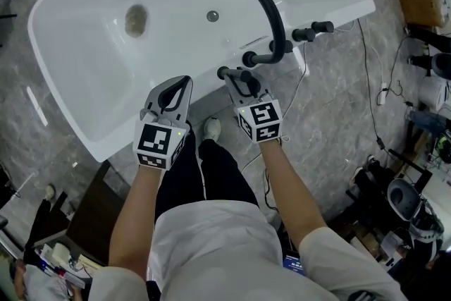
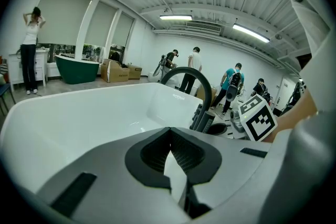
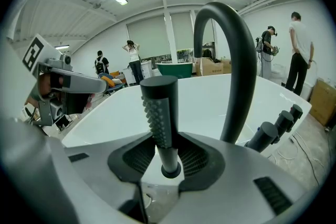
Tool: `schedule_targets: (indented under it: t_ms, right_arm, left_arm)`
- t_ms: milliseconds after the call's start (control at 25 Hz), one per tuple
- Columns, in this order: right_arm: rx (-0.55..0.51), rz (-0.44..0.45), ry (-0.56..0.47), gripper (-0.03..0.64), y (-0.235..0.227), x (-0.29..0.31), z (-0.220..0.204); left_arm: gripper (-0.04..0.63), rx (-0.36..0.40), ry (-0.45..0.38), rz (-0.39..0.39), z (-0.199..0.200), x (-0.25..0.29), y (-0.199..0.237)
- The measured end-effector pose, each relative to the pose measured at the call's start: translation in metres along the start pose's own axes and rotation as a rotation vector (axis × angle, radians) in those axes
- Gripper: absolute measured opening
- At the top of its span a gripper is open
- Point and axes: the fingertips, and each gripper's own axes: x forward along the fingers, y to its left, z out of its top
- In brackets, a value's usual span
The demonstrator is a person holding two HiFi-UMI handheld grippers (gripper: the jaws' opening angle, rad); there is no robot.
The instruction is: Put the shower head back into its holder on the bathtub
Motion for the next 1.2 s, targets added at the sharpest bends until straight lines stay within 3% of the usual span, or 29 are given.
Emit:
schedule_targets:
  t_ms: [280,560,1200]
  right_arm:
    - [-0.013,0.0,0.016,0.148,0.003,0.001,0.0]
    - [-0.024,0.028,0.046,0.219,0.007,-0.009,-0.002]
    - [-0.049,0.047,0.011,0.222,0.018,-0.046,0.026]
  left_arm:
    - [0.009,0.009,0.008,0.003,0.002,-0.006,0.0]
    - [0.009,0.027,0.003,0.003,0.016,-0.014,-0.01]
    - [0.009,0.062,-0.013,0.006,0.044,-0.033,-0.036]
